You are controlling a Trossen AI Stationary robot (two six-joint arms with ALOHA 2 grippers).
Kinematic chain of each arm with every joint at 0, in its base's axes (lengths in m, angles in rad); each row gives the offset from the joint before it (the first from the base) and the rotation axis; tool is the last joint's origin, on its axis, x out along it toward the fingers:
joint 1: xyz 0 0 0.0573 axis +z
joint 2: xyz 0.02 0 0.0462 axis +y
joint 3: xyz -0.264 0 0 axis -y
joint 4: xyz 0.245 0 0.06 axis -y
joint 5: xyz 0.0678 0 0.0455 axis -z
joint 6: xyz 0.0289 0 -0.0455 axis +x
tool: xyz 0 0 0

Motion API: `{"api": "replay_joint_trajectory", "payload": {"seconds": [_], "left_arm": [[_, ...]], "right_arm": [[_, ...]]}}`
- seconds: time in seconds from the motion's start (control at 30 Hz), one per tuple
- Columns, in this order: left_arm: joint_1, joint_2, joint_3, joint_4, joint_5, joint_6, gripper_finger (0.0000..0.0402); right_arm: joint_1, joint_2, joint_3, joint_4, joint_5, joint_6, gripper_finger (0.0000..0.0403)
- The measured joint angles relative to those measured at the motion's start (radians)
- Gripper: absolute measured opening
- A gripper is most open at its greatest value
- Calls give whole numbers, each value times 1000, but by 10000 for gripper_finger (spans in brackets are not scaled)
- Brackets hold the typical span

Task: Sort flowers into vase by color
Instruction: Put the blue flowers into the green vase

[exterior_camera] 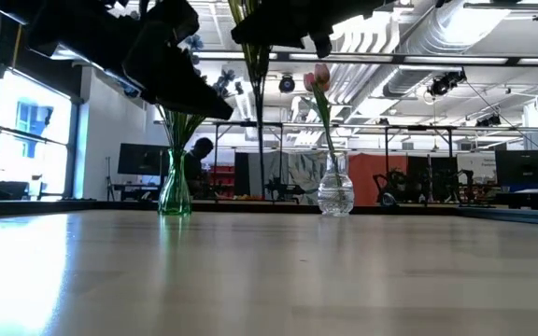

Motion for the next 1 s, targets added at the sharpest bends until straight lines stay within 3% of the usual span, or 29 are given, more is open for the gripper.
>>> {"api": "replay_joint_trajectory", "payload": {"seconds": [0.13, 0.37, 0.47, 0.77, 0.87, 1.0], "left_arm": [[-1, 0, 0, -47, -33, -28, 165], [-1, 0, 0, -10, -35, 14, 165], [-1, 17, 0, 92, -10, 75, 165], [-1, 267, 15, 562, 13, 225, 165], [3, 339, 60, 591, 1, 268, 165], [8, 411, 143, 593, -52, 276, 165]], "right_arm": [[0, -50, -118, 94, 7, 42, 7], [2, -113, -451, 659, -48, 64, 4], [2, -105, -521, 792, -66, 83, 3], [2, -75, -486, 820, -50, 41, 3], [2, -75, -466, 805, 26, 48, 3], [2, -75, -457, 802, 41, 41, 4]]}}
